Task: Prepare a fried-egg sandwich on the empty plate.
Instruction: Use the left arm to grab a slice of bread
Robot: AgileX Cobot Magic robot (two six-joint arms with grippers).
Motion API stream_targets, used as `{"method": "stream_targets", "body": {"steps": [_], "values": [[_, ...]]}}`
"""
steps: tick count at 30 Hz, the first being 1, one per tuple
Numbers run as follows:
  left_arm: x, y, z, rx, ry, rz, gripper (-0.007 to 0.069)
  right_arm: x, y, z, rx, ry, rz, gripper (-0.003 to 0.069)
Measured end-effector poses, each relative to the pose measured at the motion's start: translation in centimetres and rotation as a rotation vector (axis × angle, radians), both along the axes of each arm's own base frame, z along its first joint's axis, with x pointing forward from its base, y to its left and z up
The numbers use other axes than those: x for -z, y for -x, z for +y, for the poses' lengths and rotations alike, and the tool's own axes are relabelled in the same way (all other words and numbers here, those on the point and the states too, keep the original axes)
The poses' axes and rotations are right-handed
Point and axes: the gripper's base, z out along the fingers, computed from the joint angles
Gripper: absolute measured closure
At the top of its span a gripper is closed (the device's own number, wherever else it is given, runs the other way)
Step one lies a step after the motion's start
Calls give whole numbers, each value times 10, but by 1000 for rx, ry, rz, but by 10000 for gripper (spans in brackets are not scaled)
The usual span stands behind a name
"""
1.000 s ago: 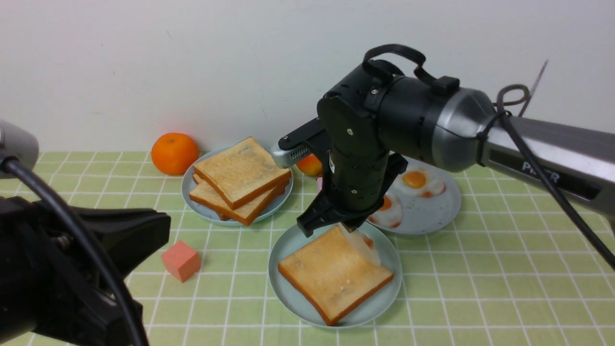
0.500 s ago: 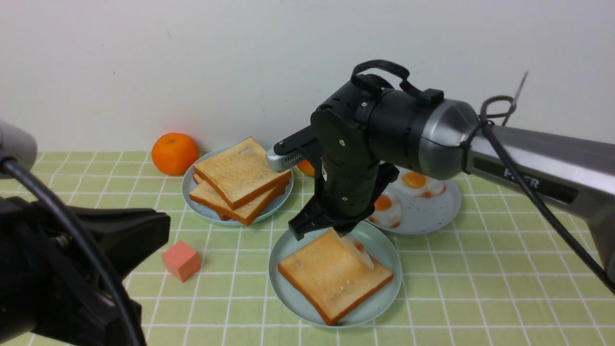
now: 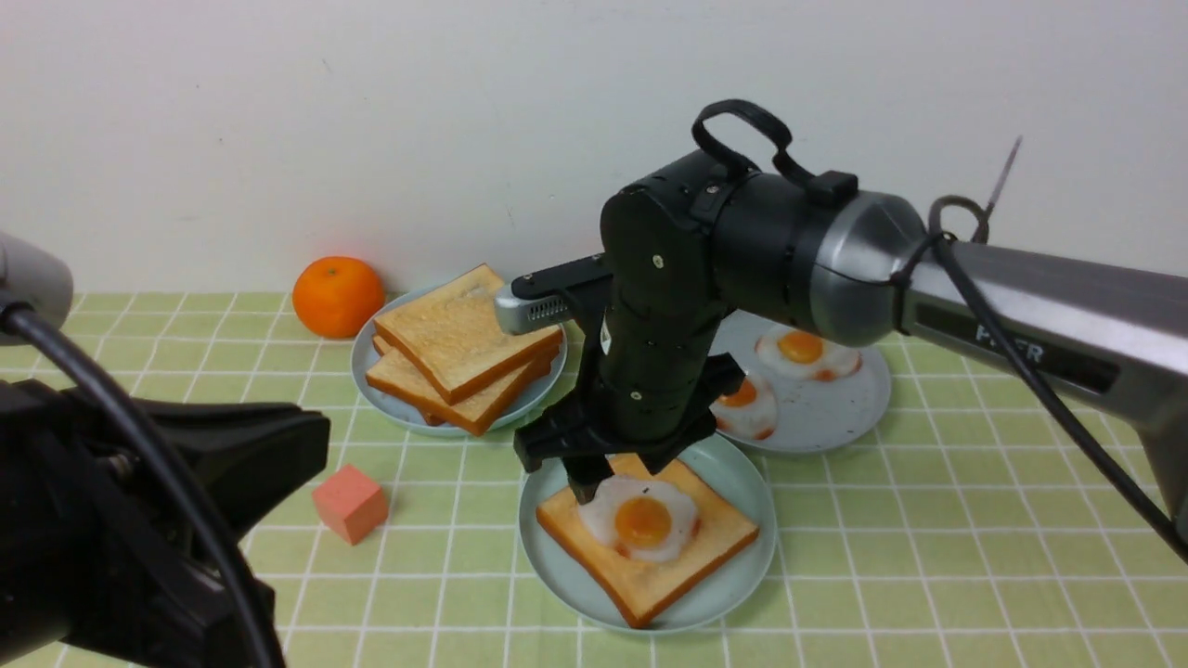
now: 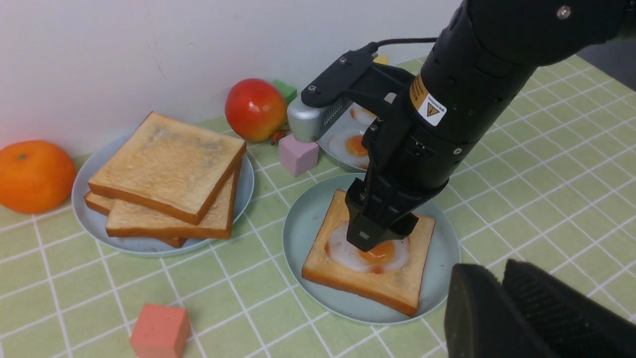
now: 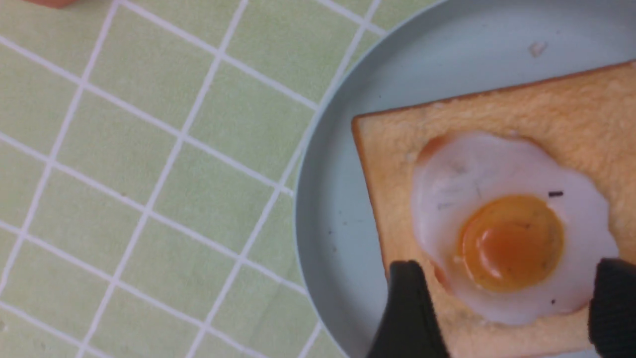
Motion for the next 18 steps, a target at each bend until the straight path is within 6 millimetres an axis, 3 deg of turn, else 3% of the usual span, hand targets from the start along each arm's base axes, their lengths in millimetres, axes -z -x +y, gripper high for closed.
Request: {"method": "stream_targets", "body": {"steps": [2,6,8,13,18], "values": [[0,0,0,0,1,1,536,-9,4,-3,-6,6,4,176],[1,0,-2,3,7,21,533,-46,20,-21,-44,59,-12,274],[7,-5,-9,-4,-15,65,547,-72,31,-36,-53,77,-78,407],[16,-21,-29,-59,-109,174,638,-107,70,-74,-28,72,-138,648],[11,-54,-43,-127,-166,225,638,-128,123,-121,54,38,-166,670]]}}
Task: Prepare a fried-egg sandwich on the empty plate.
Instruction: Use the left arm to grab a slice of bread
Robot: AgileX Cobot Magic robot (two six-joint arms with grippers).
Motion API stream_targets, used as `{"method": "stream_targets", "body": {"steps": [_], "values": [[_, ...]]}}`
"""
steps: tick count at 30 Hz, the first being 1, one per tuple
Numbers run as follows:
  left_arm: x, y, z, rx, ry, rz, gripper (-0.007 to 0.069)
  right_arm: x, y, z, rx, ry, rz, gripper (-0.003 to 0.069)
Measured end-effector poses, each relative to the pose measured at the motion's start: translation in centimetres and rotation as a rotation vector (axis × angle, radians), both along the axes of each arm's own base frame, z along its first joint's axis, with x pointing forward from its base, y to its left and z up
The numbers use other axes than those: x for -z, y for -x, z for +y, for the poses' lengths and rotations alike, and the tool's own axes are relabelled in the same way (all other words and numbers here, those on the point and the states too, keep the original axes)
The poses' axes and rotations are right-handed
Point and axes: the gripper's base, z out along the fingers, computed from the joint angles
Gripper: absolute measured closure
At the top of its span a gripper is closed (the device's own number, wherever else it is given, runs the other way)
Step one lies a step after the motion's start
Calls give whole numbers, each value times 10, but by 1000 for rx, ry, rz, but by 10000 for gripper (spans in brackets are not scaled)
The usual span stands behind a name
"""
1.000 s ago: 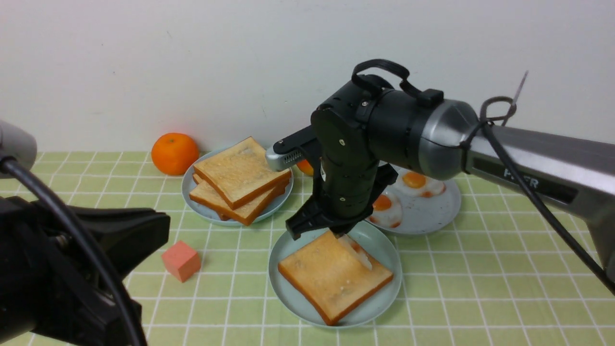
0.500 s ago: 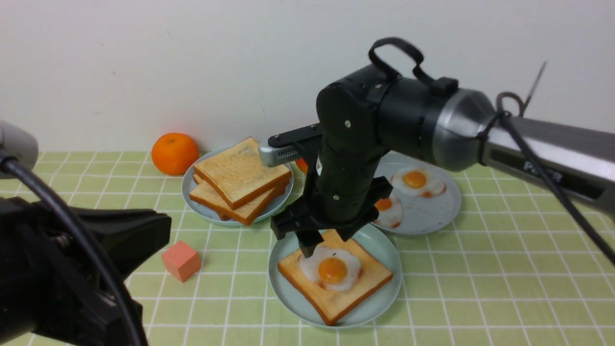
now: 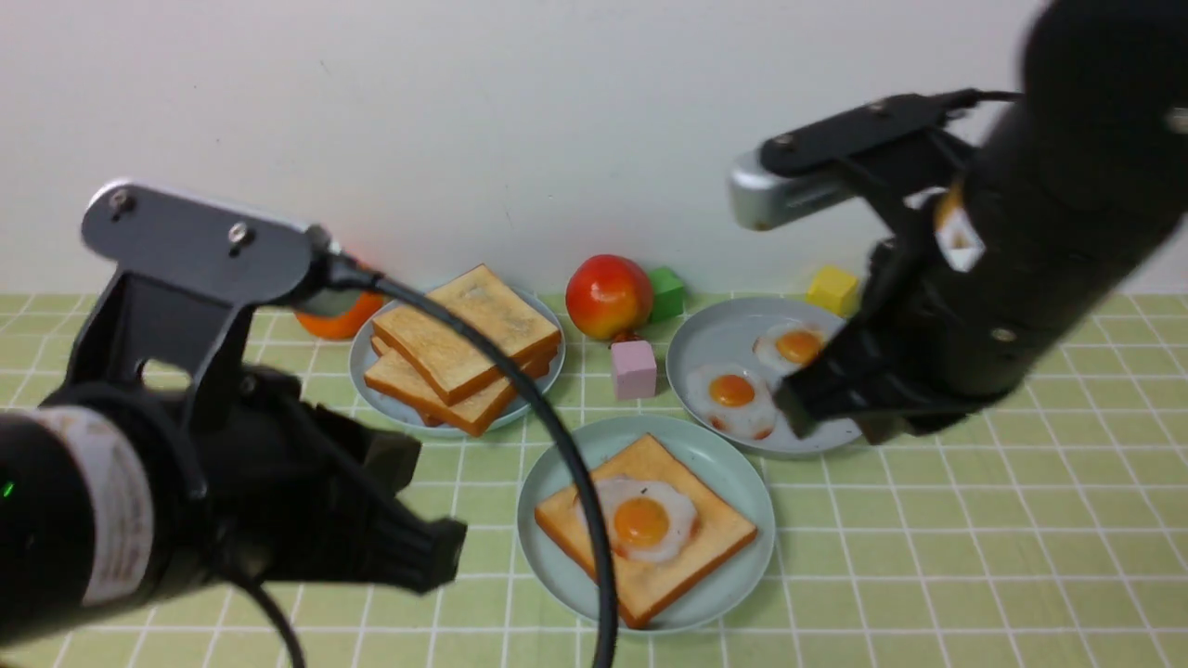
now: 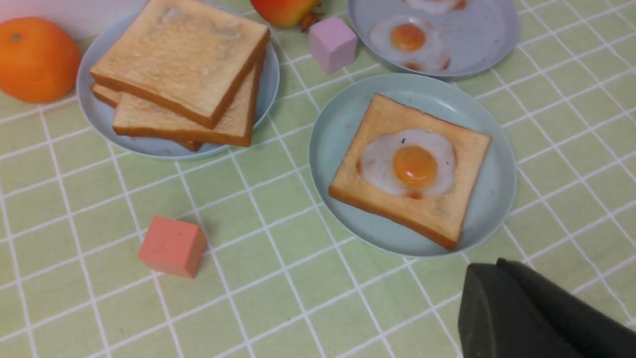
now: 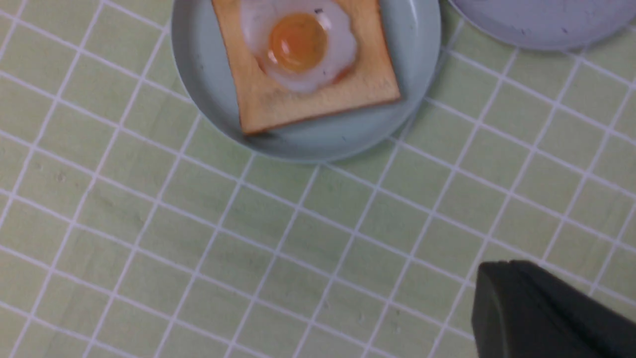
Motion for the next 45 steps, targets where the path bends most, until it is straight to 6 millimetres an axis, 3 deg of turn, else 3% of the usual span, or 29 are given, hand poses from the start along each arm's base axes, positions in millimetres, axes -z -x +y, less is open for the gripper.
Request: {"method": "stream_targets", "body": {"steps": [1,5,8,9,13,16,20,21,22,25,26,27,32,38,42,45], "values": [[0,-3,1,-7,-3,5,638,0,2,-2,2,-1,0,670],[3,-51,5,-17,-57,97,638,-6,42,-33,16,-59,-30,669],[11,-76,5,18,-87,143,638,-8,55,-43,14,-85,-47,669],[17,-98,5,43,-99,173,638,-8,64,-50,13,-99,-58,669],[40,-154,7,65,-122,225,638,-11,82,-65,12,-128,-92,666],[55,-185,6,81,-171,232,632,-11,90,-72,11,-140,-107,666],[71,-212,-2,131,-277,215,564,-12,98,-79,0,-147,-125,664],[78,-223,-6,152,-331,194,505,-13,100,-81,-5,-151,-134,663],[80,-225,-7,156,-343,188,488,-13,101,-81,-7,-152,-137,663],[97,-243,-12,173,-419,147,323,-15,104,-84,-11,-159,-149,662],[98,-244,-13,173,-419,148,323,-15,104,-84,-11,-160,-149,662],[109,-250,-13,180,-444,147,250,-15,105,-85,-12,-160,-150,662],[142,-263,-14,210,-526,137,153,-15,105,-85,-12,-160,-150,657],[160,-271,-15,214,-564,119,168,-16,105,-85,-12,-163,-154,655],[162,-273,-15,187,-558,120,263,-16,105,-85,-13,-165,-153,653],[163,-274,-15,177,-553,123,380,-16,106,-84,-15,-176,-144,652]]}}
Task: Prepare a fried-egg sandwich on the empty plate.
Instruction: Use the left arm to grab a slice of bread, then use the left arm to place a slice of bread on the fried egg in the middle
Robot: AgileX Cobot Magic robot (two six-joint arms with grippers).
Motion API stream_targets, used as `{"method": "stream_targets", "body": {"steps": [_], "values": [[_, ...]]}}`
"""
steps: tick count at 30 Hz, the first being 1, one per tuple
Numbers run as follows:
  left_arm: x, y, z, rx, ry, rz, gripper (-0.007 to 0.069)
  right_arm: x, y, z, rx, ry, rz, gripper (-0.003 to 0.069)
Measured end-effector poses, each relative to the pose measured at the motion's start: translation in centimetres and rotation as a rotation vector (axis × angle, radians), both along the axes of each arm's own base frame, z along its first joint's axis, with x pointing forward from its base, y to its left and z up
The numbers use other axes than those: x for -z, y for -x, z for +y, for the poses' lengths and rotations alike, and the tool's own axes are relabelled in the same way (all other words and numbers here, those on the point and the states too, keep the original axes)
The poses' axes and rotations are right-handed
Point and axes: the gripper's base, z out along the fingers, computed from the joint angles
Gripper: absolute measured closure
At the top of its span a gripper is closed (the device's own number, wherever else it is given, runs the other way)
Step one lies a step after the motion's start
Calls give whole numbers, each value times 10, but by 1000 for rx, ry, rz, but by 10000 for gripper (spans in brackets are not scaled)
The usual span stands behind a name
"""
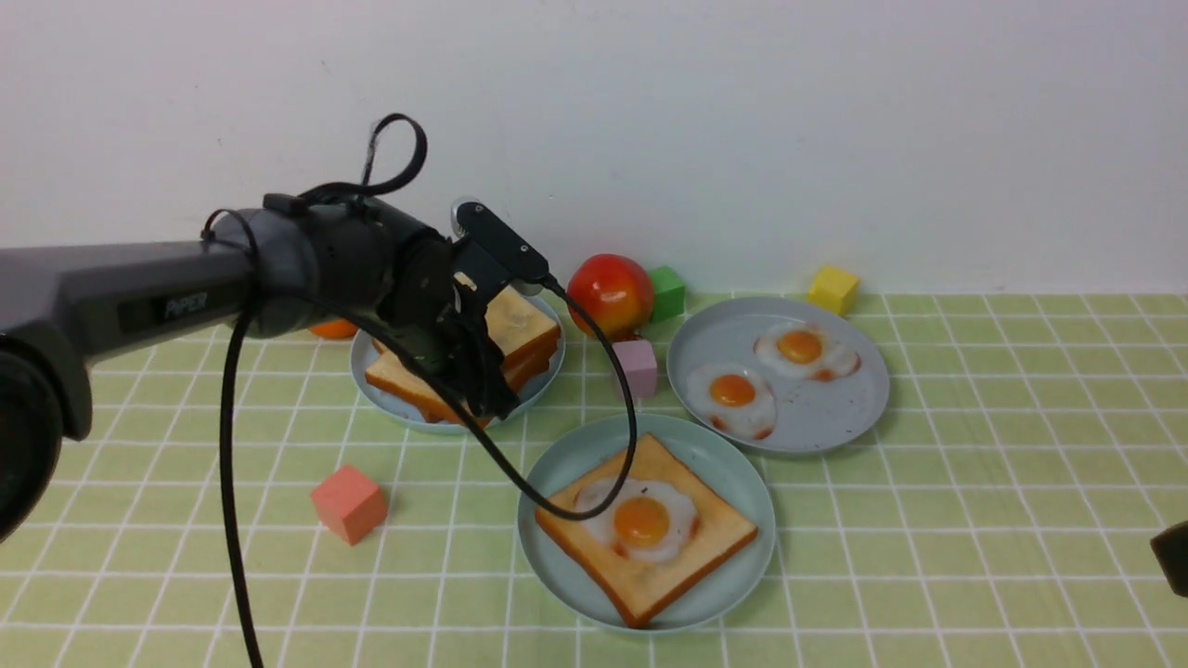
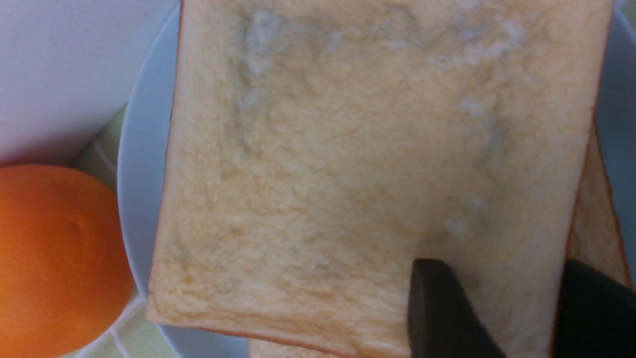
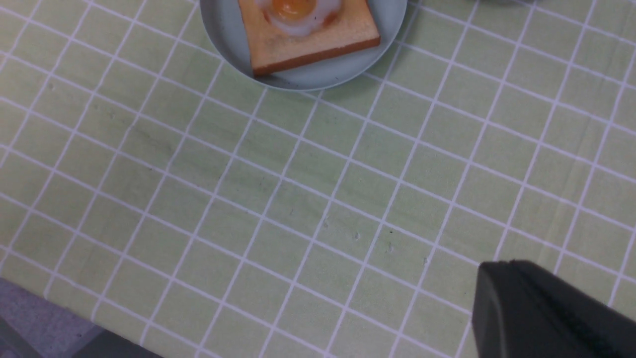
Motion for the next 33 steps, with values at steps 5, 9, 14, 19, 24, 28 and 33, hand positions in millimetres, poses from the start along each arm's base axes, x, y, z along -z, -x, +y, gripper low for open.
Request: {"method": "stream_targets", "body": {"steps": [5,9,14,19,24,28,33], "values": [[-9,2,-1,10,-13,-17,596,0,1,1,-4,-8,17,652],[-37,9,2,-10,0,-45,596,1,2,1,-7,-15,28,649],[-91,39,-9,-29,39,-79,596,1,3,0,-4,0,33,648],[-109,98,-65,33,72,3,596,0,4,-6,9,33,4,645],[-68,142,-112,159,14,124,596,-7,15,-16,13,5,-44,645],[-43,147,-127,158,-4,150,596,-13,26,-26,15,-27,-84,642],[-33,142,-131,134,17,132,596,-18,39,-37,17,-63,-126,640]]}}
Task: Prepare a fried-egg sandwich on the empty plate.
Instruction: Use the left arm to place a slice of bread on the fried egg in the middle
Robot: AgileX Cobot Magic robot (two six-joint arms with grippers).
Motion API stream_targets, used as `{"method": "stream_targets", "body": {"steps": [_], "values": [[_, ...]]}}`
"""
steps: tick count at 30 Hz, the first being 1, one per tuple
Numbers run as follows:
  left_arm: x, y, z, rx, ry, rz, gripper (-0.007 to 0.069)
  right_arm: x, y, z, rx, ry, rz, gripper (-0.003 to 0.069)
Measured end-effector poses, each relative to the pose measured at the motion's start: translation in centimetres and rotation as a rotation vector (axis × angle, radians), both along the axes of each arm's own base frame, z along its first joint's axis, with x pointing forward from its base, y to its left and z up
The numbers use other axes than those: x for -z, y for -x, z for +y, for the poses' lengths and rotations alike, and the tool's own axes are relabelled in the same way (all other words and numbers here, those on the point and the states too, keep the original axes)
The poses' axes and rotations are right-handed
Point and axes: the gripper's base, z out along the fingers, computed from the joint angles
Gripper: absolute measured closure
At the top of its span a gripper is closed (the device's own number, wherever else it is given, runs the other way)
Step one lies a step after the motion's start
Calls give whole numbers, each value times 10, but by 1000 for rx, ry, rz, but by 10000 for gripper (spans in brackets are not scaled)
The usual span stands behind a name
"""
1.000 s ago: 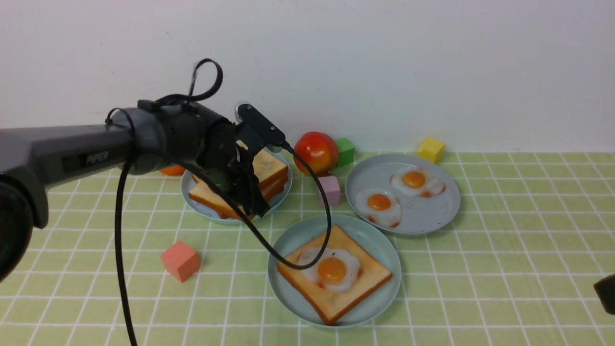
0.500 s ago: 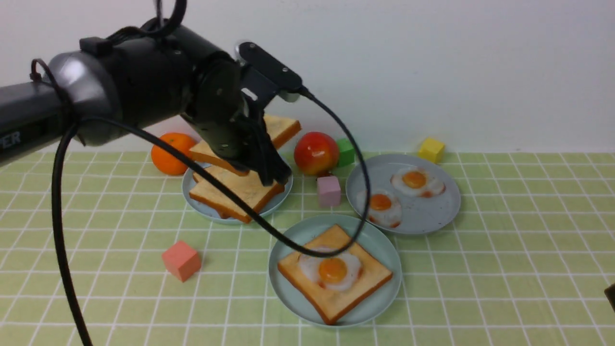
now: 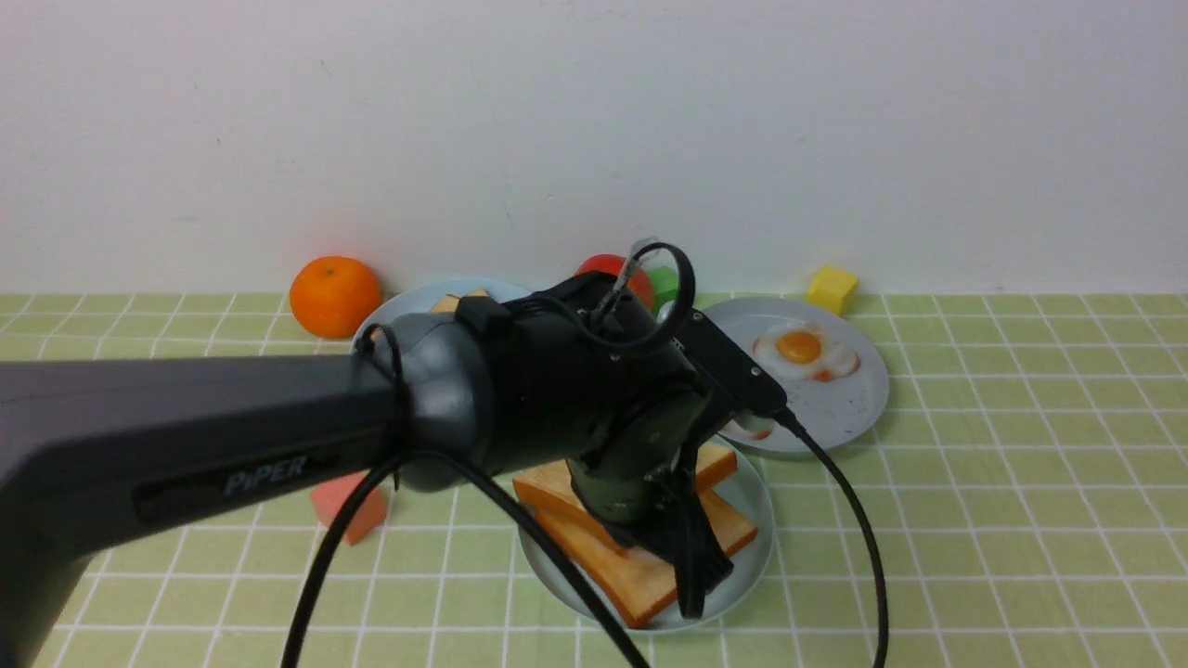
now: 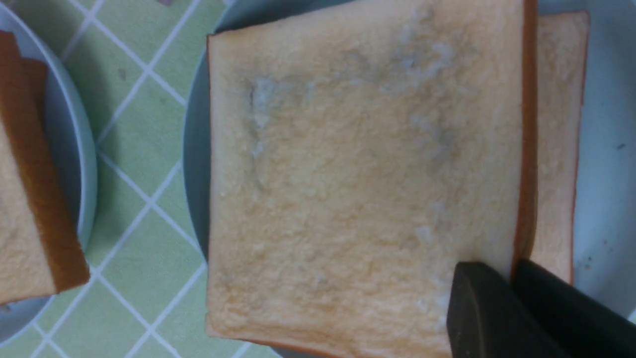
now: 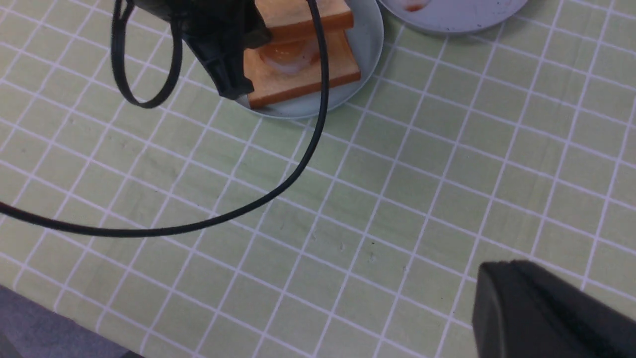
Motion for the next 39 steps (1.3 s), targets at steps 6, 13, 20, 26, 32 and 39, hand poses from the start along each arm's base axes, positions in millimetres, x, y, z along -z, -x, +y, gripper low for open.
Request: {"method": "stream_targets", "body": {"steps": [6,13,20,26,32,39], "values": [[3,0,-2,-6,14,13,596,-2,7,-6,1,-17,-20,636],[11,4,-3,28,-6,68,596,-2,7,-6,1,-19,-21,636],[13,9,-5,126,-21,112,594,-2,7,-6,2,-19,-20,636],[13,10,-6,139,-20,115,480,-2,7,-6,3,-20,-20,634],[12,10,-6,138,-17,117,290,-2,7,-6,3,-20,-20,631],[-12,16,-2,121,34,99,220,-2,7,-6,4,-21,-20,628]]}}
